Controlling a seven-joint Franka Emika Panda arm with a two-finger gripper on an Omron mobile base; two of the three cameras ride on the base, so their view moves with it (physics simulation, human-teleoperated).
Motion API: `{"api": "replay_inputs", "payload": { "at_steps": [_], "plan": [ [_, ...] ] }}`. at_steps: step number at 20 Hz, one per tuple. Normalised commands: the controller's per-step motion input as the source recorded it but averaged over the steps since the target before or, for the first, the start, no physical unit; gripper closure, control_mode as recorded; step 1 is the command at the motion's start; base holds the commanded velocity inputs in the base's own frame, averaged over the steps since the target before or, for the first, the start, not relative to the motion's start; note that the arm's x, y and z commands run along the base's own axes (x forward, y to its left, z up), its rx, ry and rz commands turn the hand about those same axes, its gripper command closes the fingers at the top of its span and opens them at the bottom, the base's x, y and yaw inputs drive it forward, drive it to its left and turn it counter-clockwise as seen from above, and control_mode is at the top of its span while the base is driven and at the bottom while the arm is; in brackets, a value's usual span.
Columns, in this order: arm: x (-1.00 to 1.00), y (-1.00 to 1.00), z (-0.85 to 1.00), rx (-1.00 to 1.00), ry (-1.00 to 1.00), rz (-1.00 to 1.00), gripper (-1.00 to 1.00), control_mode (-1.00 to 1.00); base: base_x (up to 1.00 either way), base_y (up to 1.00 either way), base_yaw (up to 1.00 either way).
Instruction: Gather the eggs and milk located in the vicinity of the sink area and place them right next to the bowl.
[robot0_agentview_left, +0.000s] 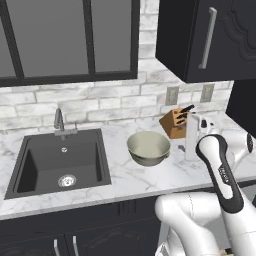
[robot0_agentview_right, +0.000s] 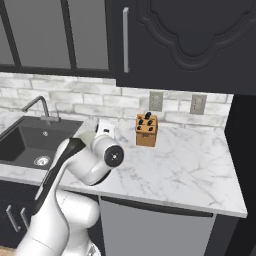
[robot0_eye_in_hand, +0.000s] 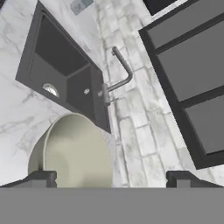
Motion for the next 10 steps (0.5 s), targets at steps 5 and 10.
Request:
{"api": "replay_inputs", "payload": {
  "at_steps": [5, 10],
  "plan": [
    [0.0, 0.0, 0.0, 0.0, 0.0, 0.0, -1.0, 1.0, -0.17, 0.0, 0.0],
    [0.0, 0.0, 0.0, 0.0, 0.0, 0.0, -1.0, 1.0, -0.75, -0.15, 0.0]
  ]
}}
